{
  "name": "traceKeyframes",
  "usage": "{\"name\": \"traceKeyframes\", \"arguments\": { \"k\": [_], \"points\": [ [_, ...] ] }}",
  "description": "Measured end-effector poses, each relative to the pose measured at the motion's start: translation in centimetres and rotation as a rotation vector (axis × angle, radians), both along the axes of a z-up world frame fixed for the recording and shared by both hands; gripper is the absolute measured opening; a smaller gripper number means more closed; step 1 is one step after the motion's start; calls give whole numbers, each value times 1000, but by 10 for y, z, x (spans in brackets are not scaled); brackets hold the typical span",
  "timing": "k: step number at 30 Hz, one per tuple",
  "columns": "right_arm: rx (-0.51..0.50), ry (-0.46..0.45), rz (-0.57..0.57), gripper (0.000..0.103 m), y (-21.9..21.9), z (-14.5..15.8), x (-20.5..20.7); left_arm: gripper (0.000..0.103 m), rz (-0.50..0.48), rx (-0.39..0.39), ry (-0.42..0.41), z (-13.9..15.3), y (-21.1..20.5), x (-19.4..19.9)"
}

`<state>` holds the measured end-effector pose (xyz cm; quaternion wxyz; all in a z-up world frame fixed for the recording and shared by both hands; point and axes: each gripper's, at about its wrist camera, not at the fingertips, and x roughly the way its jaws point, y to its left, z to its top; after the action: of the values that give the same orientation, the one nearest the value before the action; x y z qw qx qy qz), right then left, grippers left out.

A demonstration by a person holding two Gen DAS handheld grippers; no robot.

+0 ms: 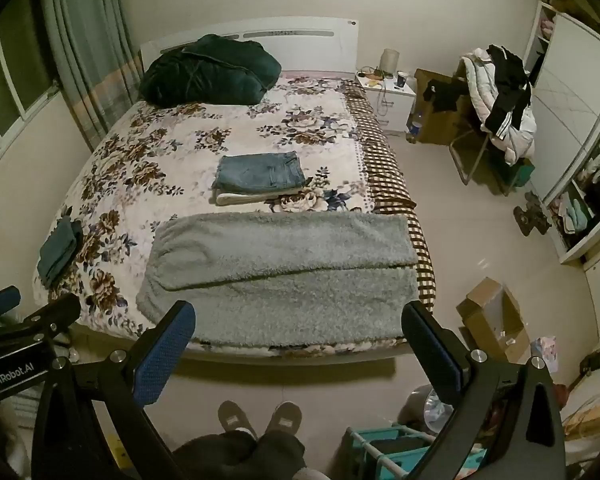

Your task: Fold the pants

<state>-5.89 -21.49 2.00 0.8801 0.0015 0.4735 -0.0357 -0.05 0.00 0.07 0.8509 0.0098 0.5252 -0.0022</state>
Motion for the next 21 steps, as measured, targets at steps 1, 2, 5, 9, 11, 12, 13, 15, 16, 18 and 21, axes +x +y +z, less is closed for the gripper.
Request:
{"name": "traceKeyframes", "arguments": {
  "k": [1,2,5,9,11,12,13,15,16,18,21],
  "points": [
    [0,0,0,103,0,0,0,103,0,3,-3,0,0,0],
    [-6,3,-1,103,0,1,0,103,0,6,-5,1,0,0],
    [-8,3,-1,103,0,2,0,103,1,12,-7,1,1,0],
    [-8,3,-1,103,0,3,1,103,4,1,-7,4,5,0],
    [-8,4,-1,103,1,2,1,103,5,0,-7,4,3,0],
    [-9,4,1,103,1,2,1,103,4,-1,-7,5,3,0],
    [-8,5,1,103,1,2,1,103,3,-2,-7,5,4,1],
    [-8,7,0,103,1,2,1,103,4,-2,-6,6,3,2],
    [-7,7,2,103,1,2,1,103,3,-1,-8,7,3,3],
    [-8,5,-1,103,1,2,2,103,7,2,-12,6,1,2],
    [-8,5,0,103,0,3,1,103,7,4,-13,7,0,3]
  ]
}}
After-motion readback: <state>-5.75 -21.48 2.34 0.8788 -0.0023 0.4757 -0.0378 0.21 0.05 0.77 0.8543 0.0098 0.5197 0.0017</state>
